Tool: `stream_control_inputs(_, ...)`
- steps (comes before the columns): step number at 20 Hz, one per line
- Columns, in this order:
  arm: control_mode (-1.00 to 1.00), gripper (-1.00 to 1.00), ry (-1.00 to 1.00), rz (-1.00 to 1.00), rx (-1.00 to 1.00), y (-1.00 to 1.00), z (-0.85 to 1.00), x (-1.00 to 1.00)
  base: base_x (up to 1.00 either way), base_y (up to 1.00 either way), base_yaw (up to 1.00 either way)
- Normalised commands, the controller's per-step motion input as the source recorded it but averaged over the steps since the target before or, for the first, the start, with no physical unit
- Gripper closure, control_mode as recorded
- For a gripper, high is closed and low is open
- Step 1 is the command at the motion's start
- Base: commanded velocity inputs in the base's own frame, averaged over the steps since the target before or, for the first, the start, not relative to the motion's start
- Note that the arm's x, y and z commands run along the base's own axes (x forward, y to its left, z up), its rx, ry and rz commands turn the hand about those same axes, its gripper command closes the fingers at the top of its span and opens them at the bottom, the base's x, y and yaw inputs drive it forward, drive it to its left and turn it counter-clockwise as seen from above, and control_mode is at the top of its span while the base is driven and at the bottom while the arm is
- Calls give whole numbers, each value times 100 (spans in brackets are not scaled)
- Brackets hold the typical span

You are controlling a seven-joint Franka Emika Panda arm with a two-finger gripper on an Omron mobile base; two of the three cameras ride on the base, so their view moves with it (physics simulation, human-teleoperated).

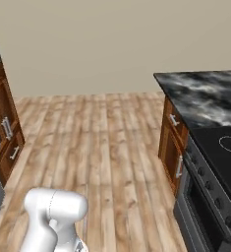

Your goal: Retrieve the shaker from the cabinet and place it next the steak on a plate on the dining table.

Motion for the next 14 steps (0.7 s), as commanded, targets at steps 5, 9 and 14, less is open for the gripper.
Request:
stream_control_inputs(5, 100, 100, 0, 0, 0, 0, 0, 0, 100, -6, 8)
stream_control_inputs(9, 100, 100, 0, 0, 0, 0, 0, 0, 100, 0, 11)
stream_control_inputs(14, 100, 100, 0, 0, 0, 0, 0, 0, 100, 0, 11)
